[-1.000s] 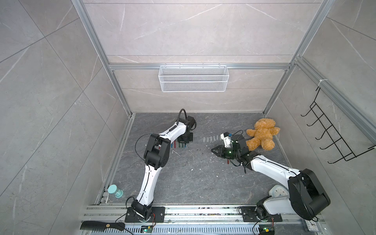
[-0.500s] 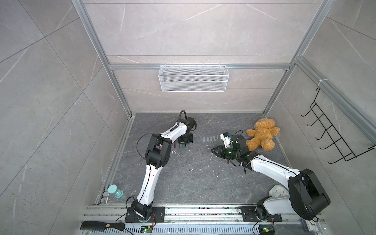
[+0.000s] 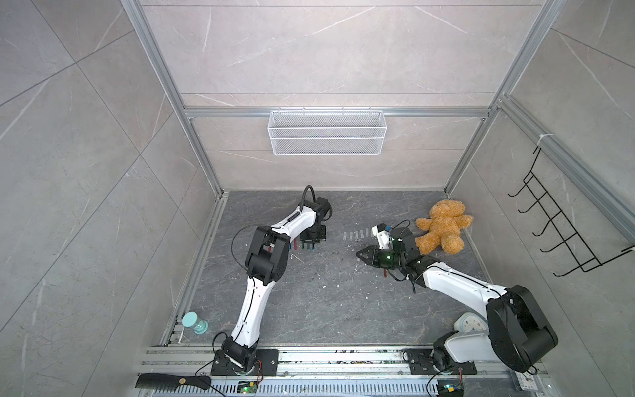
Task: Remove protective caps from carving knives
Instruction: Place the carving knife at the center of the board.
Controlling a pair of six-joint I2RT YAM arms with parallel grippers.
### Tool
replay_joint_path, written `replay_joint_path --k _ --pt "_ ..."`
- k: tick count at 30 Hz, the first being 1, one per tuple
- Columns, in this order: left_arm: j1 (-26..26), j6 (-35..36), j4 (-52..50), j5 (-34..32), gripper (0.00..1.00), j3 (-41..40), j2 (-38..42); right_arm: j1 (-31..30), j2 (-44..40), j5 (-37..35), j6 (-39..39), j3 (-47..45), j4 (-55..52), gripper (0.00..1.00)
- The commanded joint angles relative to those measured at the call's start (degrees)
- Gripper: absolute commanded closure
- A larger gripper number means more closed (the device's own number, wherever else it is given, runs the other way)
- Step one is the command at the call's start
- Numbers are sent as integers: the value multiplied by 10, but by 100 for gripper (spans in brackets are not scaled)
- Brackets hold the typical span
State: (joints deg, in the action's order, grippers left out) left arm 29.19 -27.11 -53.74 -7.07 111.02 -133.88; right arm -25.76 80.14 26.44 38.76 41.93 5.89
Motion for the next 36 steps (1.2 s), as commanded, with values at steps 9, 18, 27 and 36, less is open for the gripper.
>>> replay_joint_path --k 9,18,27,36 --pt "-5 -4 -24 -7 78 12 -1 -3 3 7 -3 6 0 100" --pt "-4 -2 -31 -11 72 29 19 -4 3 9 -4 6 1 100" --pt "-5 1 -44 -19 64 58 32 -3 5 7 -6 8 -1 100" --pt "-4 15 -32 -20 42 64 103 -4 10 -17 -24 18 -29 100"
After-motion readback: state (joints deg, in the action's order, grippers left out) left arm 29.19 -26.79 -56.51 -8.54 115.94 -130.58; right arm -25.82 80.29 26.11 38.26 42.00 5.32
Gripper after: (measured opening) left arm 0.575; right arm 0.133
